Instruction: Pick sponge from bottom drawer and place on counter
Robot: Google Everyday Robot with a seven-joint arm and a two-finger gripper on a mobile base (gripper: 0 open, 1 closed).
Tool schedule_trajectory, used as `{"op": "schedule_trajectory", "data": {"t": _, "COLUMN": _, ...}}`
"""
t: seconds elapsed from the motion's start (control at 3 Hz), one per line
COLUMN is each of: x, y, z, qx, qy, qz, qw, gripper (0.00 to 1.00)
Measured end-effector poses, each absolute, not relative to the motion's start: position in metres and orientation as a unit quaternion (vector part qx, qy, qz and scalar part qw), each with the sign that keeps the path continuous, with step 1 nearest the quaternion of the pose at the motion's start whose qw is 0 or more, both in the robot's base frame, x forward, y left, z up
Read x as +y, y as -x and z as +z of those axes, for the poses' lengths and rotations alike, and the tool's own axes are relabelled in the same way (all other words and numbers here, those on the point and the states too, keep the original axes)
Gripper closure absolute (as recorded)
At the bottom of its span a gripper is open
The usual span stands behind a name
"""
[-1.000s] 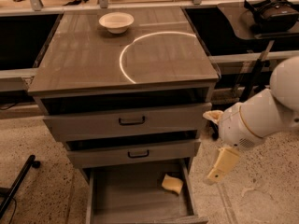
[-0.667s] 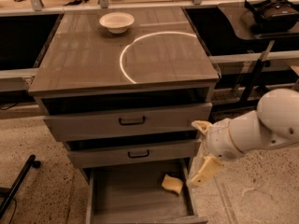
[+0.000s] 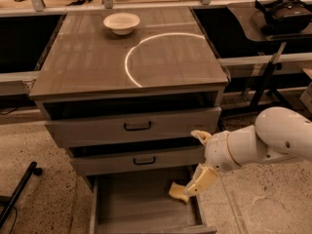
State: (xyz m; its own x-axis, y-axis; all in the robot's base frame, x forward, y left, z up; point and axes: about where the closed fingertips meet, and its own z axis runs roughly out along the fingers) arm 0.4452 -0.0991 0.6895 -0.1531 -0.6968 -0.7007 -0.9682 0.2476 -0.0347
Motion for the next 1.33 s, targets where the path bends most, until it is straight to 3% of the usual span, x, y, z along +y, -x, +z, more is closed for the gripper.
{"op": "schedule_trajectory", "data": {"t": 0.67, "x": -0.104, "y": -0.455, "z": 0.609, "qx": 0.744, "qy": 0.564, "qz": 0.19, "qw": 0.304, "gripper": 0.0}}
{"op": "schedule_trajectory", "data": {"t": 1.33, "x": -0.11, "y": -0.451, "z": 0.504, "qx": 0.736, "qy": 0.546, "qz": 0.244, "qw": 0.316, "gripper": 0.0}}
